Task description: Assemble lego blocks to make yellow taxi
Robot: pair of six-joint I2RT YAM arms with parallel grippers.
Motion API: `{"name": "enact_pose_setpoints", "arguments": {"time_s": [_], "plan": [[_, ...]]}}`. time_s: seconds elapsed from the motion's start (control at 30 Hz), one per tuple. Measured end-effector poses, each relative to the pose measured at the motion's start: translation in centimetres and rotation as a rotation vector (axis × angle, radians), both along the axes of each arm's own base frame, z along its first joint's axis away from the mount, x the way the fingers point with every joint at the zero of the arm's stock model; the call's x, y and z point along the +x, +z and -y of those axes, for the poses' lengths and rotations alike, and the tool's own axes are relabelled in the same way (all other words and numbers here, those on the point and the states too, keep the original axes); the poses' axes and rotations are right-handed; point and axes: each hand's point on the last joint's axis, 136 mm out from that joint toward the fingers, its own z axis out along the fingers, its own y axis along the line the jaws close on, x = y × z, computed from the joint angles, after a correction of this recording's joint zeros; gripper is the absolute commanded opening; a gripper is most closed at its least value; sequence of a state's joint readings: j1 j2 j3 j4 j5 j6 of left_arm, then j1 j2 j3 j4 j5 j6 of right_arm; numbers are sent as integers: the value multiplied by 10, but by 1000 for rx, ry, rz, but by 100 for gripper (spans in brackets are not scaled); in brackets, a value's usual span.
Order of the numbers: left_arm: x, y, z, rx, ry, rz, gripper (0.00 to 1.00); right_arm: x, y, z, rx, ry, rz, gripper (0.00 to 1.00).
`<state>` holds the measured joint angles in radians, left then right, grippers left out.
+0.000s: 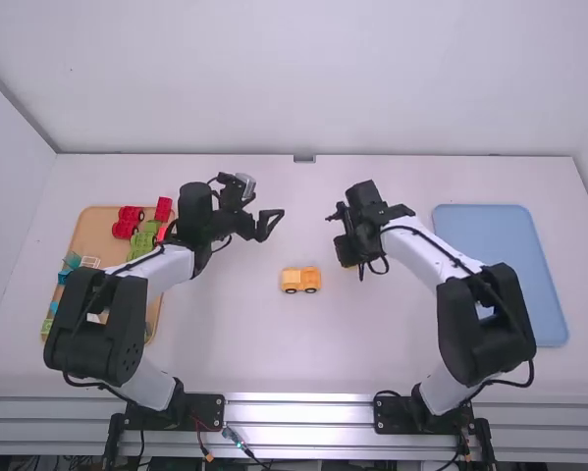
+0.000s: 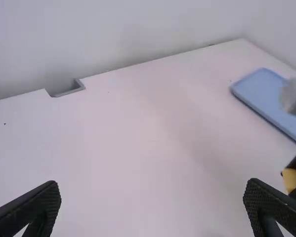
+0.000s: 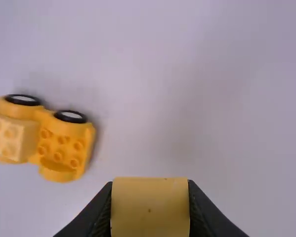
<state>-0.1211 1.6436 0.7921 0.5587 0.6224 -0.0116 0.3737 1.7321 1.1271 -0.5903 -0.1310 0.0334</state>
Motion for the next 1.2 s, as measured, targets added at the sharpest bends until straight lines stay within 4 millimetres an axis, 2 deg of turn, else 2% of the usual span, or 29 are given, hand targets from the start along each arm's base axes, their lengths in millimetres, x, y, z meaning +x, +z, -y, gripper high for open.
{"name": "enact_pose_setpoints", "arguments": {"time_s": [0.07,0.17,0.23,0.33,0.53,0.67,0.83,1.2], "plan": [[0,-1,-1,3,6,-4,99,-8,-18,5,6,-88,-22,0],[-1,-4,-1,5,6,-20,99,-8,-32,6,48,-233,-27,0],[-1,-6,-1,6,7,-27,99,-7,-37,5,82,-342,-35,0],[-3,-9,-1,8,7,-42,99,-11,-46,5,156,-600,-94,0],[-4,-10,-1,9,7,-50,99,-9,-46,2,267,-873,-188,0],[-4,-10,-2,9,7,-50,99,-9,-47,10,304,-1087,-257,0],[-4,-10,-2,9,7,-50,99,-10,-49,23,321,-1267,-312,0],[-3,-10,-2,-10,17,-65,99,-8,-50,30,361,-1500,-353,0]]}}
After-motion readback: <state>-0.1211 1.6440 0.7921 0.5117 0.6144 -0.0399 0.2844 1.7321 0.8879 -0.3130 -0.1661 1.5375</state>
